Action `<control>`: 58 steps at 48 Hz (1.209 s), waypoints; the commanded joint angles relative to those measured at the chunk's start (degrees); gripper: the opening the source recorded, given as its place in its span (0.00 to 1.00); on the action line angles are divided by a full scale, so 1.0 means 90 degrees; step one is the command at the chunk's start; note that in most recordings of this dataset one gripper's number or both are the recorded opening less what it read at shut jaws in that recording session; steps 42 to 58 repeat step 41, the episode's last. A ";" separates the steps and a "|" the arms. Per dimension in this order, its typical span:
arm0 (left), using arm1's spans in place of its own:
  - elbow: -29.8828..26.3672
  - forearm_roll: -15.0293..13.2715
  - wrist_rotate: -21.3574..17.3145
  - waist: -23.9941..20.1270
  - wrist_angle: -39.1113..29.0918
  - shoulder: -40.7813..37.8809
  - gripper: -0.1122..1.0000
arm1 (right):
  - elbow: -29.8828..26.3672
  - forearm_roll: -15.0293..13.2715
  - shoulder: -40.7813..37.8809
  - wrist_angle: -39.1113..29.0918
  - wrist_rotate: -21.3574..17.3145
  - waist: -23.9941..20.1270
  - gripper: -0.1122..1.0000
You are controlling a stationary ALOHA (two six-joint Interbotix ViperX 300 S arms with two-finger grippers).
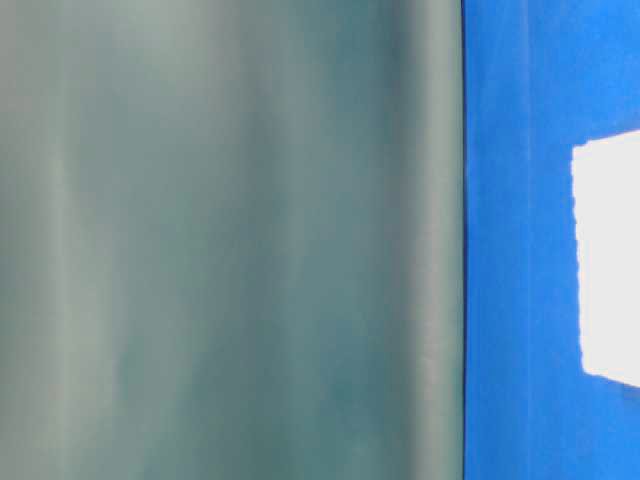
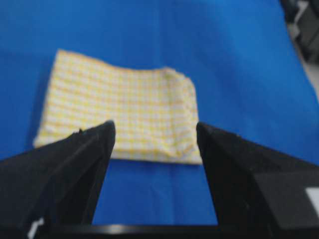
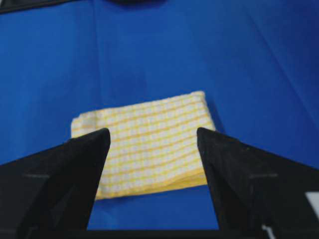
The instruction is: Fold the yellow towel.
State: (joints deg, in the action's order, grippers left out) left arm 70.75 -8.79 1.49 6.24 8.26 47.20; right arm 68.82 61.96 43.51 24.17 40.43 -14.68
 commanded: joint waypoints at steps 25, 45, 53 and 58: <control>0.1133 0.0020 -0.0830 -0.0596 -0.0869 0.2529 0.64 | 0.1064 0.0059 0.1201 -0.0107 0.0957 -0.0010 0.75; 0.1172 0.0029 -0.0947 -0.0605 -0.0947 0.2627 0.63 | 0.1133 0.0068 0.1172 -0.0049 0.0947 -0.0010 0.75; 0.1172 0.0029 -0.0947 -0.0605 -0.0947 0.2627 0.63 | 0.1133 0.0068 0.1172 -0.0049 0.0947 -0.0010 0.75; 0.1172 0.0029 -0.0947 -0.0605 -0.0947 0.2627 0.63 | 0.1133 0.0068 0.1172 -0.0049 0.0947 -0.0010 0.75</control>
